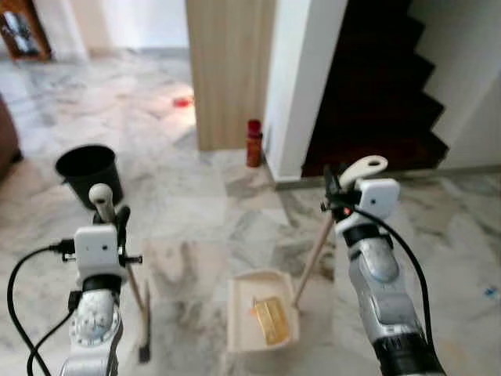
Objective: Sweep floor
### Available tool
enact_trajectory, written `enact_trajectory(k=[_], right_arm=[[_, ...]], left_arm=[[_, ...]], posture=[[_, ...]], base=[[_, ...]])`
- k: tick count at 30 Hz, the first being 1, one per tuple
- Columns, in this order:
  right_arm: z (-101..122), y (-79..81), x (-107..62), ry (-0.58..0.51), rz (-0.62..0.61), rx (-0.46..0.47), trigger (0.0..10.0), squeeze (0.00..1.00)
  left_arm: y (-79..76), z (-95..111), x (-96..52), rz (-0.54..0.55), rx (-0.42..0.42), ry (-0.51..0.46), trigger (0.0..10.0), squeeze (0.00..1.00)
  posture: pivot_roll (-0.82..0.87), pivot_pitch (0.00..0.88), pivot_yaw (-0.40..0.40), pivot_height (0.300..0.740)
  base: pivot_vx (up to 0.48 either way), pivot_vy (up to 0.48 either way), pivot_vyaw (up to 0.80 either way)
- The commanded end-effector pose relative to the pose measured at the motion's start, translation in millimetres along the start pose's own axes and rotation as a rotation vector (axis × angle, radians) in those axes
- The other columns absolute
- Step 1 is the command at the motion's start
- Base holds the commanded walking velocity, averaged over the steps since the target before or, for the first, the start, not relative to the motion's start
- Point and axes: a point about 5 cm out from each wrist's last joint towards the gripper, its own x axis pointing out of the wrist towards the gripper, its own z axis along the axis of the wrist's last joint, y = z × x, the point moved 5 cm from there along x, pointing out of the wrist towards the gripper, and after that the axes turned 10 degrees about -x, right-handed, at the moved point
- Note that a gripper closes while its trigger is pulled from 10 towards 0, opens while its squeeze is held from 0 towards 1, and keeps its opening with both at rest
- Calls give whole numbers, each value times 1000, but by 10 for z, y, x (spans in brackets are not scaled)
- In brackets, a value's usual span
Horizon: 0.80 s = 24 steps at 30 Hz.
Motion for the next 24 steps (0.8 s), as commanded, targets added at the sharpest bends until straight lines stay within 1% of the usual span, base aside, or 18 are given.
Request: enact_trajectory(k=[1,7,9,16,24], right_arm=[[131,-19,35,-40,-19,10,10000,0],[136,43,43,-30,-2,19,10000,0],[130,61,44,-25,6,35,10000,0],[139,85,60,-20,23,39,10000,0],[145,97,59,-18,30,47,10000,0]], left_arm=[[-45,165,10,-24,1,-55,10000,0],[-19,151,-12,-9,-12,-41,10000,0],[-25,142,-16,-6,-18,-35,10000,0],[-59,132,-32,-6,-25,-26,10000,0],[-22,123,-59,2,-23,-21,10000,0]], posture=[[18,49,-9,740],[14,69,-14,740],[14,71,-16,740],[14,79,-22,740],[20,72,-23,740]], base=[[0,0,0],[0,0,0],[0,457,0],[0,480,0],[0,480,0]])
